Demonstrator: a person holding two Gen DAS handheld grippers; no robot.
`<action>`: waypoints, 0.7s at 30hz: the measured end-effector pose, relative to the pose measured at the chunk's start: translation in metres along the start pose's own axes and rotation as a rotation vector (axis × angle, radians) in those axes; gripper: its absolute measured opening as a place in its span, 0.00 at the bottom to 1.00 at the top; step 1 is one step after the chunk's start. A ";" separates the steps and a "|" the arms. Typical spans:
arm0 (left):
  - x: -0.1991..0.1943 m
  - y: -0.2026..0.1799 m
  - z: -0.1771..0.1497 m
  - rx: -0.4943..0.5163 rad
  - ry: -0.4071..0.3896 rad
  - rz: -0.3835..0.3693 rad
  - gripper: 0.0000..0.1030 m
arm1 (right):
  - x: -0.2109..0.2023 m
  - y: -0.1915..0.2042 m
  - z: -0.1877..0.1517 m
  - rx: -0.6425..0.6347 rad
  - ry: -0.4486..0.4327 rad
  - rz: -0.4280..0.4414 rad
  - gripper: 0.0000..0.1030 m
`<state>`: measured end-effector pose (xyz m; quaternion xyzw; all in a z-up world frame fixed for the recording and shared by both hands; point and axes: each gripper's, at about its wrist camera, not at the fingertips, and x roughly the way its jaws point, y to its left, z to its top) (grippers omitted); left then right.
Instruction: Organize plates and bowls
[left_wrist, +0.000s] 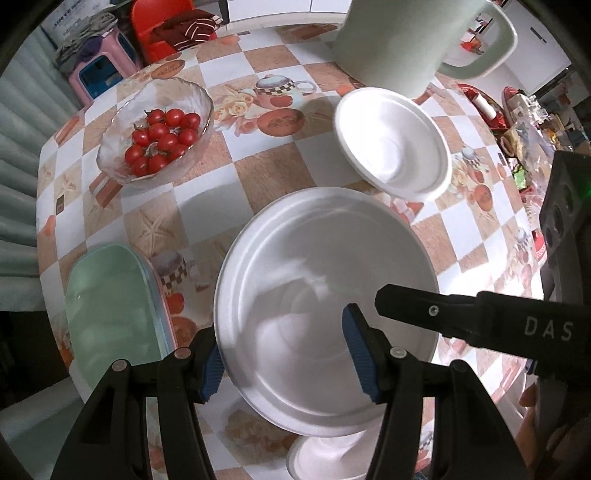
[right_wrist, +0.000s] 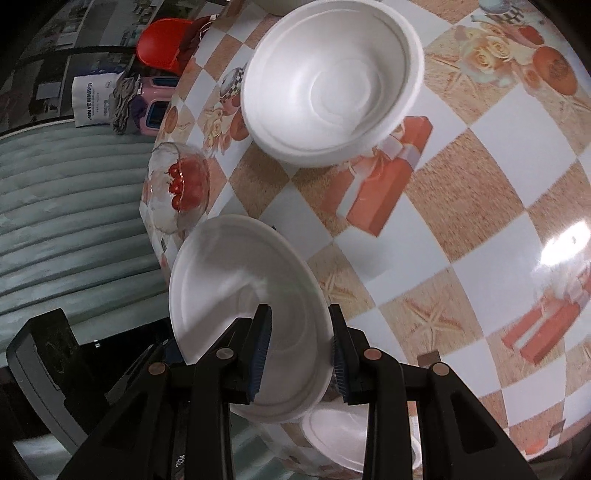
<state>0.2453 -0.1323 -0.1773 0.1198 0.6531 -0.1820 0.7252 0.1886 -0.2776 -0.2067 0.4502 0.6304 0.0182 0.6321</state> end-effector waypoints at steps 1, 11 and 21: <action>-0.001 -0.001 -0.002 0.000 -0.002 0.000 0.60 | -0.001 0.002 -0.003 -0.006 -0.004 -0.003 0.33; -0.032 -0.009 -0.038 -0.037 -0.044 -0.007 0.60 | -0.025 0.024 -0.049 -0.183 -0.042 -0.111 0.33; -0.059 -0.021 -0.084 -0.059 -0.084 -0.026 0.60 | -0.041 0.022 -0.097 -0.241 -0.039 -0.143 0.33</action>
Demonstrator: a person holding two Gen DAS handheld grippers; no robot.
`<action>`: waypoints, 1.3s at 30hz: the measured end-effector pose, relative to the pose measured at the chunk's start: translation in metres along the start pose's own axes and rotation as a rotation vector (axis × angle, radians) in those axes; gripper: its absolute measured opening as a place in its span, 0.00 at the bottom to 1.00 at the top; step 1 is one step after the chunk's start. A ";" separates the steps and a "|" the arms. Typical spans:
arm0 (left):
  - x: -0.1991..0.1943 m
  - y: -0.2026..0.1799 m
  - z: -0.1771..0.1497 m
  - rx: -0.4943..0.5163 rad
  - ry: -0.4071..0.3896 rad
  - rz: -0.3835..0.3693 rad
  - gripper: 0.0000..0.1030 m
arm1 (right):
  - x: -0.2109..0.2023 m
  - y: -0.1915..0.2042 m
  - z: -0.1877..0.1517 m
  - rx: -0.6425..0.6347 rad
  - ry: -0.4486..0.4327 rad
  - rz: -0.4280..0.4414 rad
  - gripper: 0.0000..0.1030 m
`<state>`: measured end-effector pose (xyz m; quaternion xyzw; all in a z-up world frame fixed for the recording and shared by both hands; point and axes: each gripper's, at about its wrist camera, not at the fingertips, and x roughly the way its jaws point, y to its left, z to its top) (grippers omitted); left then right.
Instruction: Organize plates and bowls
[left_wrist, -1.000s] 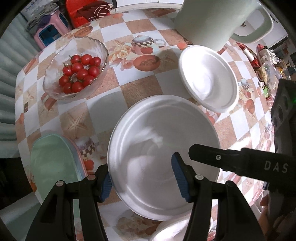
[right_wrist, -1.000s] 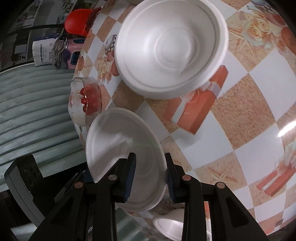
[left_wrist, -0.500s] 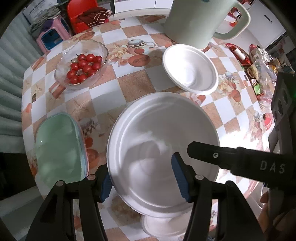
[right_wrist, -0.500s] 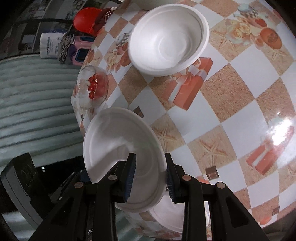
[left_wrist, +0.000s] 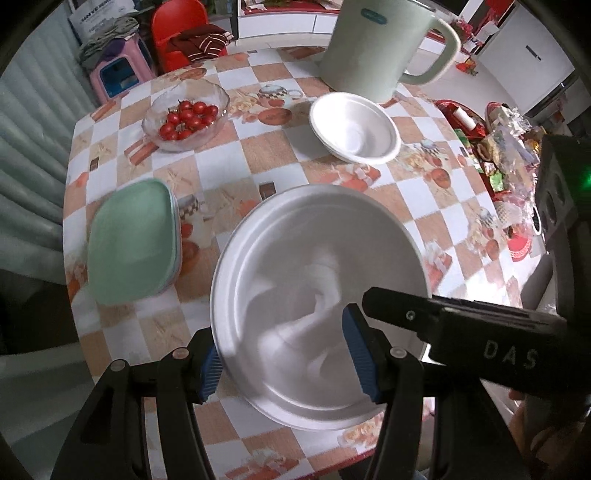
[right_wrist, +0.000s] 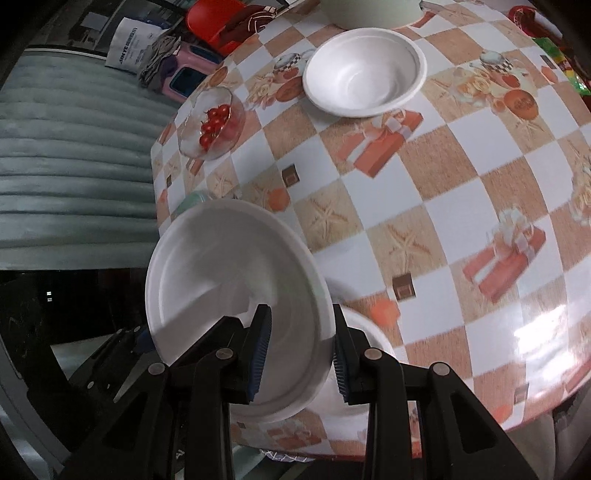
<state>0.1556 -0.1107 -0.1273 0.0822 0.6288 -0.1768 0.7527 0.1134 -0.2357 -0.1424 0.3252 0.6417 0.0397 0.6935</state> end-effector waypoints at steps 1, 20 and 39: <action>-0.001 -0.002 -0.005 0.007 0.001 -0.001 0.60 | -0.001 -0.001 -0.004 -0.003 0.002 -0.004 0.33; 0.026 -0.018 -0.079 0.043 0.098 -0.020 0.60 | 0.015 -0.023 -0.057 0.021 0.061 -0.083 0.33; 0.055 -0.008 -0.086 -0.006 0.122 -0.040 0.63 | 0.040 -0.021 -0.048 -0.050 0.100 -0.147 0.33</action>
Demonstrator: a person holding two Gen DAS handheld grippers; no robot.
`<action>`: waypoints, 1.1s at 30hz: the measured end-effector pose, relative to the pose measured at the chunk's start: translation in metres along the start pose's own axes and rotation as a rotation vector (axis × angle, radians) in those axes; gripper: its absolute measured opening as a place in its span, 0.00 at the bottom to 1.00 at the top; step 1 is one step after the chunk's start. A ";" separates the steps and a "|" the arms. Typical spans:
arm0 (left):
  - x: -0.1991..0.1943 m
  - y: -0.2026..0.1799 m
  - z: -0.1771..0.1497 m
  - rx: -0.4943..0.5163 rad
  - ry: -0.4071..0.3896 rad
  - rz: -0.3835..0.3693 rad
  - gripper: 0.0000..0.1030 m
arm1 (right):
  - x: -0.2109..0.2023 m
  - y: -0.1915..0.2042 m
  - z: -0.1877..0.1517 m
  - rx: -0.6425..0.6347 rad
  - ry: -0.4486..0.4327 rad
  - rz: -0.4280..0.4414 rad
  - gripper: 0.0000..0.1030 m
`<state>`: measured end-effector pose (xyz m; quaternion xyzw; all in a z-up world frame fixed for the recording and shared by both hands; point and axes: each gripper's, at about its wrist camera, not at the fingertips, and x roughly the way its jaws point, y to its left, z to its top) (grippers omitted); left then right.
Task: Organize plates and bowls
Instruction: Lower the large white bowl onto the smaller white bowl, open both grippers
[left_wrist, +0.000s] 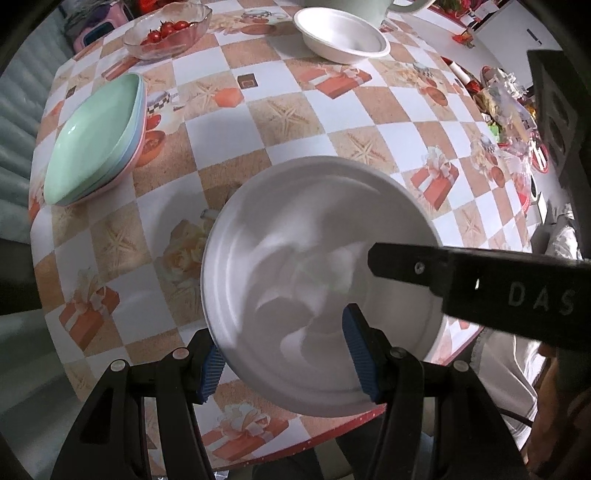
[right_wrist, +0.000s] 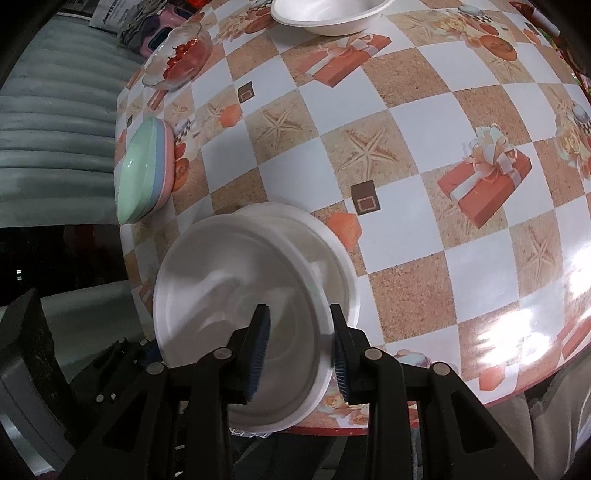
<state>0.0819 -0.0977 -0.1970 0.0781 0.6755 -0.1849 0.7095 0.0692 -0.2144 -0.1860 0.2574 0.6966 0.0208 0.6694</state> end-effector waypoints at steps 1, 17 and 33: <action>0.000 0.000 0.001 -0.001 -0.001 0.000 0.65 | 0.001 0.000 0.001 -0.004 0.005 -0.001 0.33; -0.017 0.031 -0.005 -0.054 -0.013 0.008 0.85 | -0.027 -0.015 0.002 -0.006 -0.056 -0.107 0.97; -0.018 0.046 -0.017 -0.035 -0.008 0.056 0.85 | -0.029 -0.024 -0.026 0.076 -0.064 -0.132 0.97</action>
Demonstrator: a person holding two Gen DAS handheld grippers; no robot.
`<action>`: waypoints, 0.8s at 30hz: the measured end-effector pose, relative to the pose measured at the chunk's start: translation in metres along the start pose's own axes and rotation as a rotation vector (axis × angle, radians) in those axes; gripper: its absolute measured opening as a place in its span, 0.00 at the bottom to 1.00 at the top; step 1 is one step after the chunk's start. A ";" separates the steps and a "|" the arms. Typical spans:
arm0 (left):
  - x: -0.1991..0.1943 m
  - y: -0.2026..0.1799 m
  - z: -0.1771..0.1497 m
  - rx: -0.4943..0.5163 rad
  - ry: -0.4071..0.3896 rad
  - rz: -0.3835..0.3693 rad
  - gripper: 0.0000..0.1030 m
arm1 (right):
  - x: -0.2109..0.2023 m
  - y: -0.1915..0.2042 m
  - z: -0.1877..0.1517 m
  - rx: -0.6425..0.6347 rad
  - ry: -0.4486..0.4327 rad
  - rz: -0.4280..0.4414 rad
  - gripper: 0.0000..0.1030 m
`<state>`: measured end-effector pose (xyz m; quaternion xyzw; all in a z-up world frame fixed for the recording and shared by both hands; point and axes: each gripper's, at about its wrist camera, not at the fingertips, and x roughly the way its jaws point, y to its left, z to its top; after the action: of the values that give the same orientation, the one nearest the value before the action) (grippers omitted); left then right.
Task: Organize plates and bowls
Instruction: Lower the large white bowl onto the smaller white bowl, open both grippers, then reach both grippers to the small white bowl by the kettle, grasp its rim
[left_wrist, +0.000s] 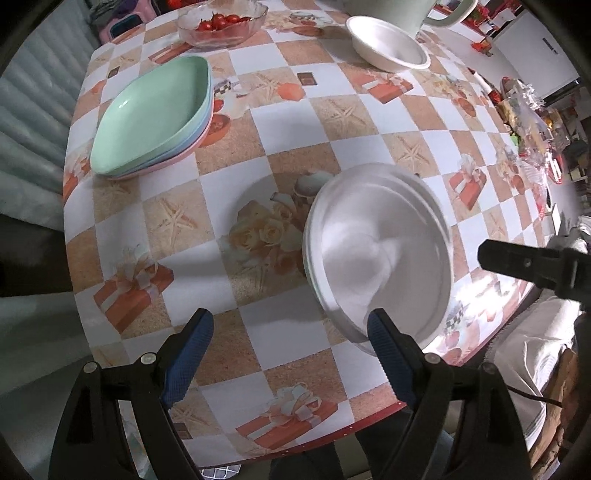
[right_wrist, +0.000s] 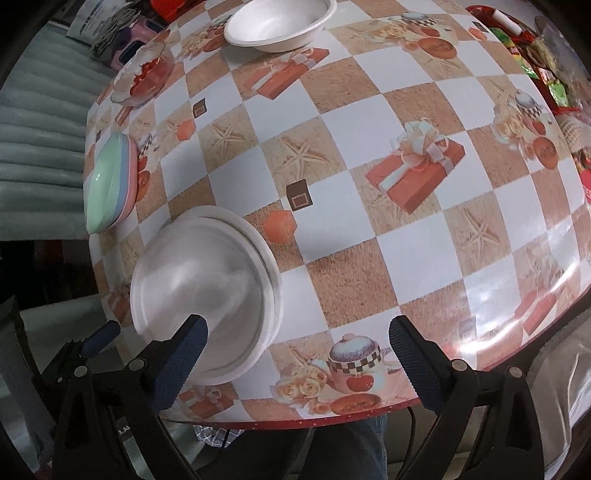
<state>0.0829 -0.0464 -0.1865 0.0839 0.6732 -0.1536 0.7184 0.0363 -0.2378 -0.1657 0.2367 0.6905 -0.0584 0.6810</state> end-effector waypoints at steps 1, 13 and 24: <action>-0.003 0.000 0.001 0.006 -0.010 -0.001 0.85 | -0.001 0.000 -0.001 0.003 -0.004 -0.001 0.97; -0.016 0.005 0.006 0.029 -0.047 -0.027 0.85 | -0.010 -0.007 -0.012 0.070 -0.042 -0.003 0.97; -0.038 -0.034 0.046 0.019 -0.067 -0.066 0.85 | -0.037 -0.027 0.029 0.045 -0.086 -0.013 0.97</action>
<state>0.1133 -0.0890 -0.1426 0.0632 0.6497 -0.1864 0.7342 0.0500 -0.2825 -0.1388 0.2445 0.6608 -0.0884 0.7041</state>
